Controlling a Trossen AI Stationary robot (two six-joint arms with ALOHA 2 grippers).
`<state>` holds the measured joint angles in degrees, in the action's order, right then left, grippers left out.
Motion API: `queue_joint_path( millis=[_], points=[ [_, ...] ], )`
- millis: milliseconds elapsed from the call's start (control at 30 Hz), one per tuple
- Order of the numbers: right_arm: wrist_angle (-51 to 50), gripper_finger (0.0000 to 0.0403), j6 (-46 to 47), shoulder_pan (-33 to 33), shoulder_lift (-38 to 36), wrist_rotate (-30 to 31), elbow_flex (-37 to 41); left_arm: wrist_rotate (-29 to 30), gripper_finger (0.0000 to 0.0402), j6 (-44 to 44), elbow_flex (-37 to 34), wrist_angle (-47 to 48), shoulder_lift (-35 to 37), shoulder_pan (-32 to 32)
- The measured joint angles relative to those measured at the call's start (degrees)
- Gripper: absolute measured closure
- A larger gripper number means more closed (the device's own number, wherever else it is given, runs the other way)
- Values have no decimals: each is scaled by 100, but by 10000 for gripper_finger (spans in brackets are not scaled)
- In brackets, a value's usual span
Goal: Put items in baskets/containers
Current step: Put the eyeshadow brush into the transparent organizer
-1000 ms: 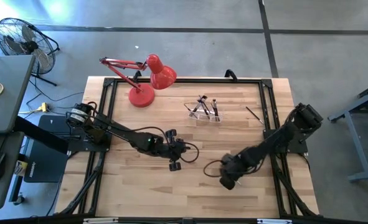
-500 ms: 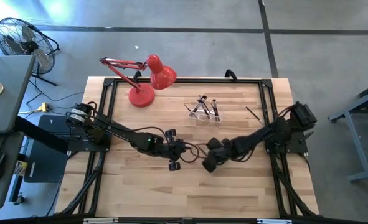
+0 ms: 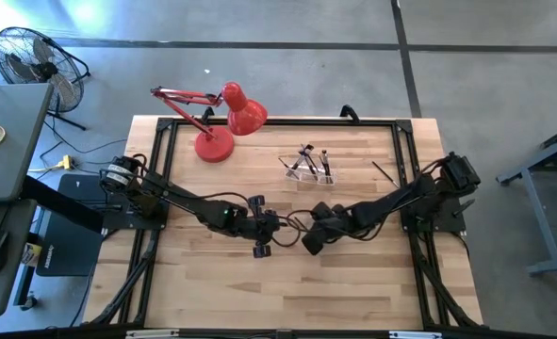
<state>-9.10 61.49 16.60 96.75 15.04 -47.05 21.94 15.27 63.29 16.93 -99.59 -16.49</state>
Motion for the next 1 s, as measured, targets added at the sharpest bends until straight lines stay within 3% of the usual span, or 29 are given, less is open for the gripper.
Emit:
queue_joint_path(
  millis=[333,500,667,800,1000],
  points=[
    [-313,402,-45,37,-610,160,-4,110,401,-44,0,8,0,0],
    [-1091,402,-31,133,-965,-168,-15,-43,401,-604,23,-38,0,2],
    [-1779,403,352,346,-1125,-95,-15,-92,401,-907,139,-67,0,77],
    [-1823,403,537,516,-1126,-4,-15,-349,401,-972,164,-55,0,233],
    [-1549,403,640,1003,-1113,537,-7,-1340,401,-1619,164,-135,0,577]
  ],
)
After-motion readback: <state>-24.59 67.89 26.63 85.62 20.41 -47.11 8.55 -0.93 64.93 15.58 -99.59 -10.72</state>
